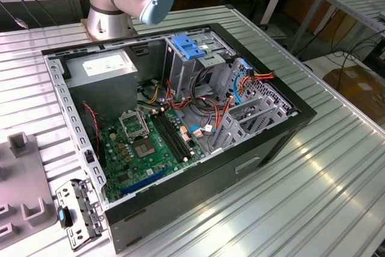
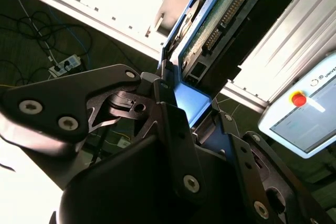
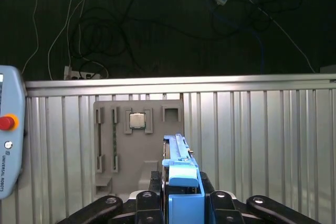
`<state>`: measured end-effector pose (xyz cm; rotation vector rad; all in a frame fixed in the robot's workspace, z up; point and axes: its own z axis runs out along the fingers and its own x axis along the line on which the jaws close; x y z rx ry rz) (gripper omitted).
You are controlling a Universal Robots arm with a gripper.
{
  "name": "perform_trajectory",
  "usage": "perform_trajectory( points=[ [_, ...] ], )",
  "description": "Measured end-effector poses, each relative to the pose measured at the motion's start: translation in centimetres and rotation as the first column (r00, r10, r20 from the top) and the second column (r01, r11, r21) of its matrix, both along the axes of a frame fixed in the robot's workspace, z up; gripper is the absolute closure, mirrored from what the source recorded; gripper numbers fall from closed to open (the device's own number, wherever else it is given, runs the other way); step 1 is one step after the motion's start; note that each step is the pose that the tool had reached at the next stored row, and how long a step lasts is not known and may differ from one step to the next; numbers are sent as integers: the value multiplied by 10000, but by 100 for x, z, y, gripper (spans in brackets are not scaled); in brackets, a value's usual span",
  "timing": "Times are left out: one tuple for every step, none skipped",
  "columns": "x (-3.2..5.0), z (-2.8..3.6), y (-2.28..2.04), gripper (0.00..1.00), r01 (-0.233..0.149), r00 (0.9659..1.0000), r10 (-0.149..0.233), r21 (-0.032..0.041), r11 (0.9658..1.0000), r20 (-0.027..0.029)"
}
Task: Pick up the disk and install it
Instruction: 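Pick up the disk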
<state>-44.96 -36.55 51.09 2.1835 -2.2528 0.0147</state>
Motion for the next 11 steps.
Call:
perform_trajectory(
  points=[
    [4,0,0,63,1,10000,-1,0,10000,0],
    [9,-1,0,63,2,10000,-2,1,10000,0],
    [16,-1,0,63,0,10000,0,1,10000,1],
    [20,0,0,63,2,10000,-2,0,10000,0],
    [28,0,0,63,1,10000,-1,1,10000,0],
    [35,0,0,63,1,10000,-1,1,10000,1],
    [42,0,0,63,0,10000,0,1,10000,0],
    [48,-1,0,63,1,10000,-1,1,10000,1],
    [52,0,0,63,1,10000,-1,0,10000,0],
    [57,-1,0,63,1,10000,-1,0,10000,1],
    [61,-1,0,63,1,10000,-1,0,10000,1]
  ],
)
